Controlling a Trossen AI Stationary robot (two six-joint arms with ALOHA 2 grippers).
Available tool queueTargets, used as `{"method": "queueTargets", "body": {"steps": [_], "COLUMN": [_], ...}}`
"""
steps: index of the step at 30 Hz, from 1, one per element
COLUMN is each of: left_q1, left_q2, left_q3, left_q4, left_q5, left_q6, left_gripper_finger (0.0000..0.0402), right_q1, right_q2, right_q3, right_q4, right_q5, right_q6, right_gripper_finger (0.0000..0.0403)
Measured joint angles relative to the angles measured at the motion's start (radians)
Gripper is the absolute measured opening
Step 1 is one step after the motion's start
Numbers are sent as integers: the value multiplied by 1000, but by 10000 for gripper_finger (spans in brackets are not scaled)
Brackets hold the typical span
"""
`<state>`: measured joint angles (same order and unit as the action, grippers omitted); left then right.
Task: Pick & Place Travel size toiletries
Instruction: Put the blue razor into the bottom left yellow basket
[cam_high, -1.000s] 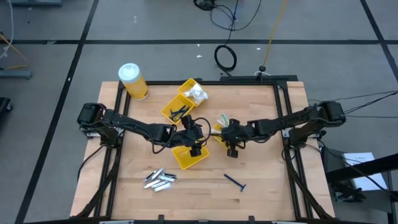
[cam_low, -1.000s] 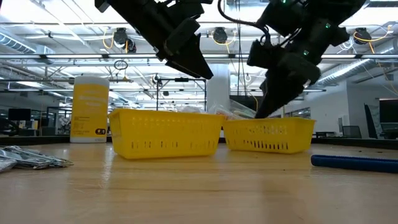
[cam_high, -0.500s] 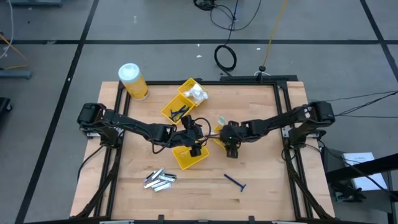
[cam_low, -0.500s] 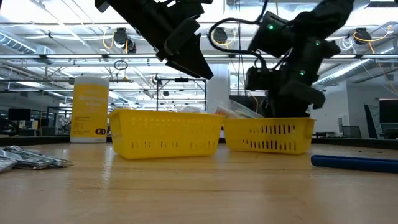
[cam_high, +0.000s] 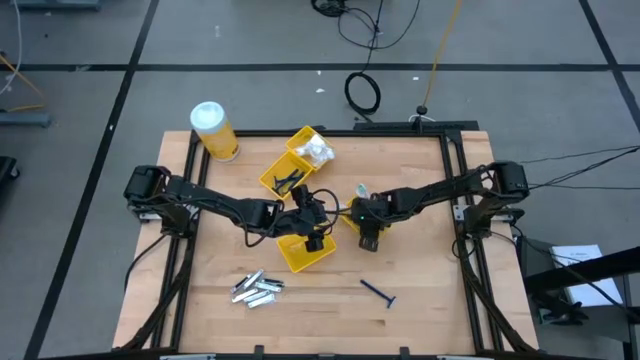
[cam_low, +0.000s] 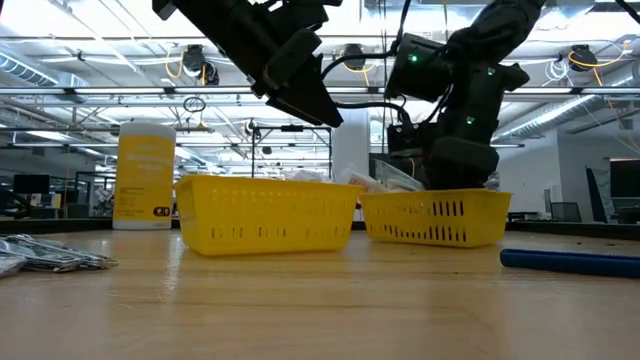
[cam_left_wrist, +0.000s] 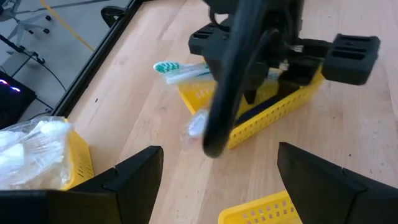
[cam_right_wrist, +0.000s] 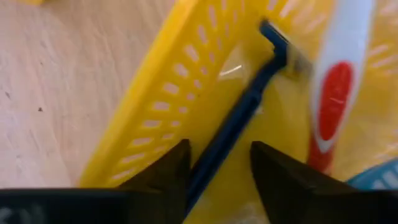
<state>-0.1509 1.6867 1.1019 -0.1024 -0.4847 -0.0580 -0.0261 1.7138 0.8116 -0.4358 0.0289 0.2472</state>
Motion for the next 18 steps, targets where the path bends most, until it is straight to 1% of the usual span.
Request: {"method": "queueTargets", "body": {"steps": [2, 6, 7, 13, 18], "left_q1": [0, 0, 0, 0, 0], "left_q2": [0, 0, 0, 0, 0], "left_q3": [0, 0, 0, 0, 0], "left_q4": [0, 0, 0, 0, 0], "left_q5": [0, 0, 0, 0, 0], "left_q6": [0, 0, -1, -1, -2], "left_gripper_finger": [308, 308, 308, 308, 308], "right_q1": [-9, -20, -20, -19, -18], "right_q2": [0, 1, 1, -5, -74], "right_q3": [0, 0, 0, -1, -1], "right_q4": [-4, -7, -6, 9, 50], "right_q5": [-25, -37, -37, -30, -30], "right_q6": [-1, -21, -34, -64, -70], "right_gripper_finger": [112, 29, 20, 18, 18]}}
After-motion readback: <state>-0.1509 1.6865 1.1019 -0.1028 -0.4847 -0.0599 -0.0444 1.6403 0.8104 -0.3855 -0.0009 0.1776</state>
